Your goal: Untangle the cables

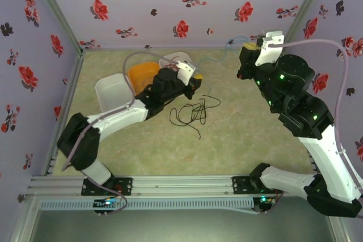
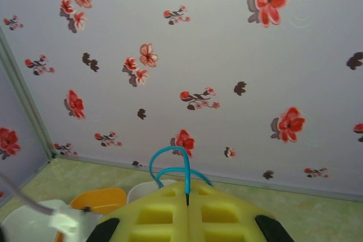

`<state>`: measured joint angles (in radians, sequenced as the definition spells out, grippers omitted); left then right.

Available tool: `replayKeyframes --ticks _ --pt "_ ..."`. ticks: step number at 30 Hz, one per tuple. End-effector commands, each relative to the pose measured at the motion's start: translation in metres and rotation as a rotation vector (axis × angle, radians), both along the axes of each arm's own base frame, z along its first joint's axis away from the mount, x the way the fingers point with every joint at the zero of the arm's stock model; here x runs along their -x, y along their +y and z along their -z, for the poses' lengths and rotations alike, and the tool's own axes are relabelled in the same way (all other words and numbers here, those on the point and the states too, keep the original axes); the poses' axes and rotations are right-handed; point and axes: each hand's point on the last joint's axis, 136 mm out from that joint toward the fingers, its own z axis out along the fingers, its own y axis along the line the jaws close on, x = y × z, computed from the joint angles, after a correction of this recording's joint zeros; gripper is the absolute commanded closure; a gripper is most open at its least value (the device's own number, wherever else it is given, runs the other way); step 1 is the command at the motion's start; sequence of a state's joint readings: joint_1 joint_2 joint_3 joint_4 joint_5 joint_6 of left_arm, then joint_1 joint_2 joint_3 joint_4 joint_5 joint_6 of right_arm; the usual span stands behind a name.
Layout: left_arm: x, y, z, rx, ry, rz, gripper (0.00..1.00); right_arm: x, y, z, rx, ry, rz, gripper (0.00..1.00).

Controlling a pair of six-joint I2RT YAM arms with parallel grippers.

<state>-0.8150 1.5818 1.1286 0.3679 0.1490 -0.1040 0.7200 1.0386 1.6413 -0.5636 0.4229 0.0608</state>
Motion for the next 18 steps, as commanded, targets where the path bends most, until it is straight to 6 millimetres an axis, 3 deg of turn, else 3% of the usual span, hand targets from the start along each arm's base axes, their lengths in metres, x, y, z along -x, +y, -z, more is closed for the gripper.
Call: replayKeyframes --ticks 1,3,5,9,13,18 --pt "0.012 0.028 -0.026 0.021 -0.023 -0.048 1.0 -0.004 -0.013 0.002 0.0 -0.015 0.081 0.98" --pt "0.011 0.047 -0.018 -0.029 -0.002 -0.098 1.0 -0.006 -0.012 0.008 0.004 -0.003 0.088 0.98" --pt "0.011 0.061 0.003 -0.095 0.052 -0.124 1.0 -0.009 -0.011 0.015 0.011 0.01 0.091 0.98" --pt "0.032 0.062 0.052 -0.213 0.201 -0.039 1.0 -0.016 -0.007 0.032 0.021 0.048 0.104 0.98" --pt "0.039 0.071 0.09 -0.267 0.319 -0.065 1.0 -0.026 0.002 0.062 0.041 0.125 0.11 0.98" --pt "0.024 0.098 0.144 -0.437 0.418 -0.221 1.0 -0.039 0.023 0.11 0.057 0.246 0.07 0.99"
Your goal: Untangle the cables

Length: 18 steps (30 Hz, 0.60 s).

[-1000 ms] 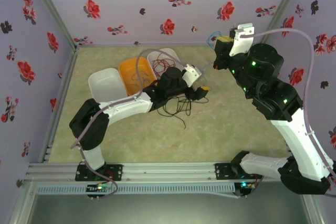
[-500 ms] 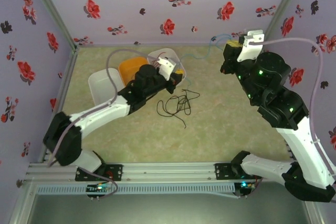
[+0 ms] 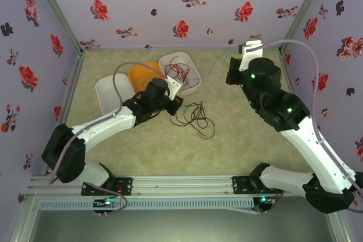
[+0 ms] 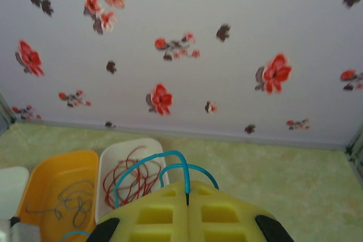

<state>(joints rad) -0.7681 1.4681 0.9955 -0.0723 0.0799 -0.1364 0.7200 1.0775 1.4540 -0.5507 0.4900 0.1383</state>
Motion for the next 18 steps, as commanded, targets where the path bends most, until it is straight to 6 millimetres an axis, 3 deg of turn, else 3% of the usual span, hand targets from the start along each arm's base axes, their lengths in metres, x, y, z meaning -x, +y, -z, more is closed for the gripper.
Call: replayKeyframes --ticks 1,3,5,11,15,18 --pt "-0.006 0.029 0.046 -0.151 0.099 -0.13 1.0 -0.008 0.013 0.036 -0.021 0.097 -0.008 1.0" --pt "-0.011 0.038 0.053 -0.185 0.112 -0.176 1.0 -0.01 0.016 0.048 -0.02 0.129 -0.009 1.0" --pt "-0.012 0.039 0.046 -0.171 0.092 -0.183 1.0 -0.01 0.015 0.051 -0.019 0.139 -0.002 1.0" --pt "-0.012 0.056 0.007 -0.131 0.005 -0.222 1.0 -0.01 -0.002 0.047 -0.033 0.122 0.047 0.98" --pt "-0.017 0.083 -0.015 -0.101 -0.021 -0.316 1.0 -0.016 -0.015 0.06 -0.057 0.154 0.08 0.94" --pt "-0.02 0.103 -0.042 -0.042 -0.056 -0.384 1.0 -0.021 -0.017 0.073 -0.093 0.195 0.071 0.91"
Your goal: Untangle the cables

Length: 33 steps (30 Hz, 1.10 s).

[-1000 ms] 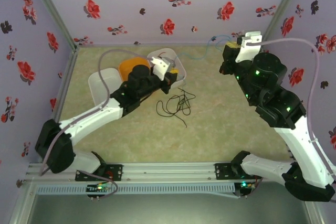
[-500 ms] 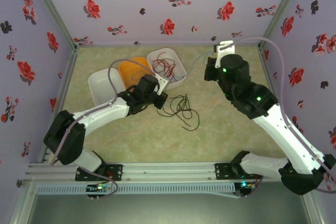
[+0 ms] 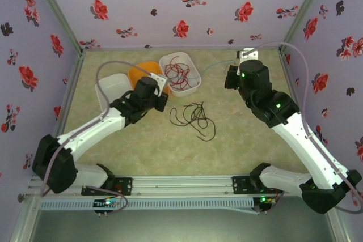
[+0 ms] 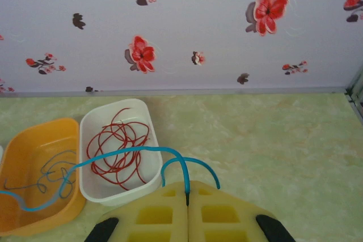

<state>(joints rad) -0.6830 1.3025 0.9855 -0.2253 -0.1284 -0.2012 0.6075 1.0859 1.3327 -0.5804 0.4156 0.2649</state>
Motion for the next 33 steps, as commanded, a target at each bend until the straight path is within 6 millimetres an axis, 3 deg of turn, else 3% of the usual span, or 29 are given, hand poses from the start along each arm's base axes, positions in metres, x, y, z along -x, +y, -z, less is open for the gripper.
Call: replayKeyframes --ticks 1,10,15,21,23,25,29,33 --pt "-0.001 0.03 -0.022 0.028 -0.033 -0.105 1.0 -0.003 0.0 0.015 -0.064 0.04 -0.007 0.89" --pt "0.0 0.046 -0.152 0.168 -0.305 -0.12 1.0 -0.006 0.022 0.028 -0.134 0.081 -0.111 0.73" --pt "-0.003 0.056 -0.2 0.208 -0.399 -0.154 1.0 -0.001 0.041 0.025 -0.157 0.082 -0.221 0.42" --pt "-0.016 0.062 -0.221 0.241 -0.435 -0.191 1.0 0.004 0.065 0.029 -0.171 0.114 -0.357 0.31" --pt "-0.022 0.062 -0.224 0.241 -0.437 -0.202 1.0 0.008 0.078 0.03 -0.178 0.128 -0.435 0.13" --pt "-0.031 0.064 -0.225 0.238 -0.435 -0.22 1.0 0.015 0.093 0.028 -0.194 0.141 -0.532 0.06" --pt "-0.048 0.071 -0.227 0.241 -0.43 -0.259 1.0 0.028 0.118 0.025 -0.245 0.151 -0.697 0.01" --pt "-0.058 0.072 -0.23 0.235 -0.44 -0.265 1.0 0.019 0.111 0.031 -0.221 0.159 -0.63 0.01"
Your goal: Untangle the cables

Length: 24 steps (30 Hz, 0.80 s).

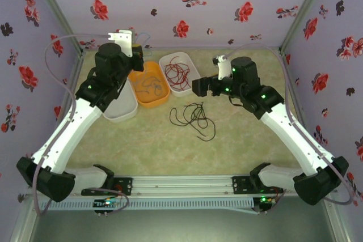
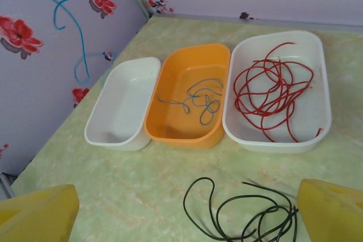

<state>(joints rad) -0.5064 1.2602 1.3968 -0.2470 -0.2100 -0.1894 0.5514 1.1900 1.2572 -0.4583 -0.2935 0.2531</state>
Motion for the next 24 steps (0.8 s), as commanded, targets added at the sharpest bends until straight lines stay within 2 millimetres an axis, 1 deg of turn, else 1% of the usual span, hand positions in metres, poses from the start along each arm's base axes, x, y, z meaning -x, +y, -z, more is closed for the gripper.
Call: replayKeyframes --ticks 1,3,6,10,13,18,24 --pt "-0.008 0.008 -0.025 0.025 -0.058 -0.03 1.0 -0.003 0.001 -0.012 -0.007 -0.045 -0.008 0.01" --pt "-0.013 0.014 -0.024 0.028 -0.053 -0.049 1.0 -0.008 -0.006 -0.007 0.018 -0.038 0.039 0.01" --pt "-0.02 0.022 -0.02 0.04 -0.041 -0.076 1.0 -0.016 -0.017 -0.004 0.044 -0.045 0.116 0.01" --pt "-0.031 0.03 -0.007 0.051 -0.011 -0.109 1.0 -0.026 -0.033 -0.003 0.078 -0.062 0.222 0.01" --pt "-0.04 0.035 0.006 0.047 0.018 -0.13 1.0 -0.03 -0.041 -0.002 0.098 -0.066 0.271 0.01" --pt "-0.057 0.041 0.033 0.045 0.08 -0.164 1.0 -0.036 -0.043 0.003 0.11 -0.068 0.295 0.01" --pt "-0.075 0.052 0.077 0.043 0.182 -0.215 1.0 -0.043 -0.046 0.005 0.131 -0.067 0.326 0.01"
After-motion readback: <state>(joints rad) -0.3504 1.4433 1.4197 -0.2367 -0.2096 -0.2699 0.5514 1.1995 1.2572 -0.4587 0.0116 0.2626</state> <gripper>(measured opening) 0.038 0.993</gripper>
